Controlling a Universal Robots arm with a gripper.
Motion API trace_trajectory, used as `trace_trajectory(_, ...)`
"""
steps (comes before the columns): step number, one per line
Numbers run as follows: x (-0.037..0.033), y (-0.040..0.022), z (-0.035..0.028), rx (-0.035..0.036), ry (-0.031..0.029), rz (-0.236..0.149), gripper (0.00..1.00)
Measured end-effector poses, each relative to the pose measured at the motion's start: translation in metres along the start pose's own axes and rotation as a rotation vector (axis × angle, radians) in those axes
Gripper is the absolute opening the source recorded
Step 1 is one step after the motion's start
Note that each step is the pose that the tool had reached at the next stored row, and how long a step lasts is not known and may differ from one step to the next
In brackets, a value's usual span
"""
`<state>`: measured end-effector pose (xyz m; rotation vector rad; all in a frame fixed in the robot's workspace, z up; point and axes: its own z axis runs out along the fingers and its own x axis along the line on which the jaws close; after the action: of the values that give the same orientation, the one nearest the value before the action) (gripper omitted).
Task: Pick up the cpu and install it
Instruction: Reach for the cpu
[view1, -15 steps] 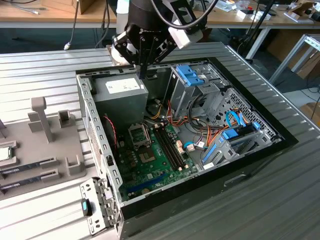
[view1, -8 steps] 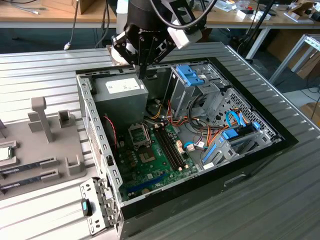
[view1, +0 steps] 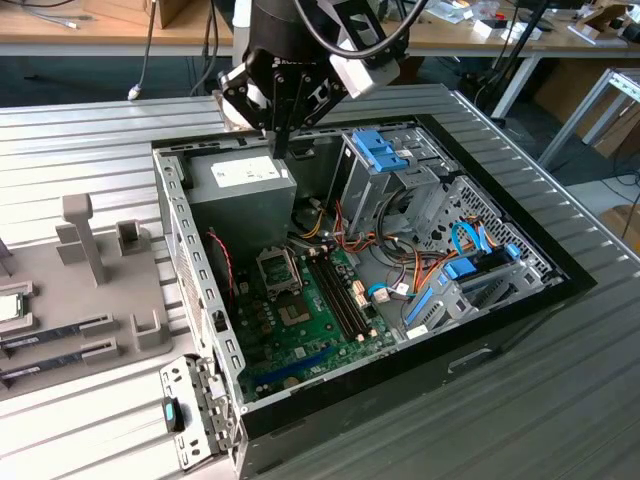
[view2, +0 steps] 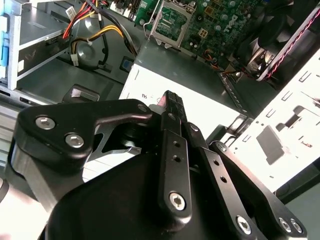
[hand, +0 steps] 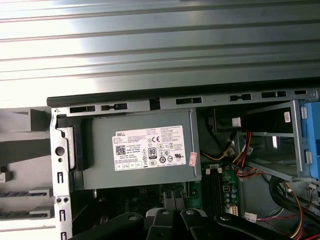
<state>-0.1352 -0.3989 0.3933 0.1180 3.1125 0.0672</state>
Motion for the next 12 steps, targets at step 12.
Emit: trace_trajectory(12,0.0039,-0.0003,-0.0001,0.0000,0.0000,0.000,0.11)
